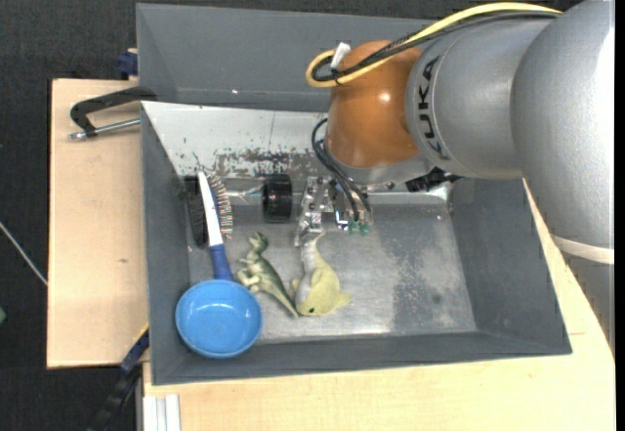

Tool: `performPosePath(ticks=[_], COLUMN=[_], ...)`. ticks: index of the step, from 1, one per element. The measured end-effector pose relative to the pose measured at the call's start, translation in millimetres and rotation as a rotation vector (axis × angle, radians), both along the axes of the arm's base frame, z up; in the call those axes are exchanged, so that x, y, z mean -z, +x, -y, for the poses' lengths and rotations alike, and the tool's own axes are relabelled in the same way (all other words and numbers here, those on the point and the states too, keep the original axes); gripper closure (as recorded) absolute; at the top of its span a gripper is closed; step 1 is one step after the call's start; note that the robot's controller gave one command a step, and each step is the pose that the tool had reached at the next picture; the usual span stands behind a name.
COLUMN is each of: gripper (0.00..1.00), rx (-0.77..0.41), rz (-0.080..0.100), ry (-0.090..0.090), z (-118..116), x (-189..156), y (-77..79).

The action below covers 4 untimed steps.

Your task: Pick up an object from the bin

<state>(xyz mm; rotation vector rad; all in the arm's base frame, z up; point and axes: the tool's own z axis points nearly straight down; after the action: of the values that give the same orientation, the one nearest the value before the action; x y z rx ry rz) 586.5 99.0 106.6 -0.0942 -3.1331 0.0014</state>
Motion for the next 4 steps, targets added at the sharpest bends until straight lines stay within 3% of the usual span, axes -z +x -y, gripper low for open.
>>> performPosePath(ticks=[1, 2, 3, 4], gripper=[1.00, 0.00, 1.00, 1.00], rx=[-0.060, -0.059, -0.059, -0.141], rz=[0.004, 0.008, 0.008, 0.026], ry=[0.001, 0.002, 0.002, 0.005], z=[-7.8, -7.6, -7.7, -5.4], x=[29.7, 28.0, 28.0, 30.7], y=[-7.7, -6.8, -6.8, -15.0])
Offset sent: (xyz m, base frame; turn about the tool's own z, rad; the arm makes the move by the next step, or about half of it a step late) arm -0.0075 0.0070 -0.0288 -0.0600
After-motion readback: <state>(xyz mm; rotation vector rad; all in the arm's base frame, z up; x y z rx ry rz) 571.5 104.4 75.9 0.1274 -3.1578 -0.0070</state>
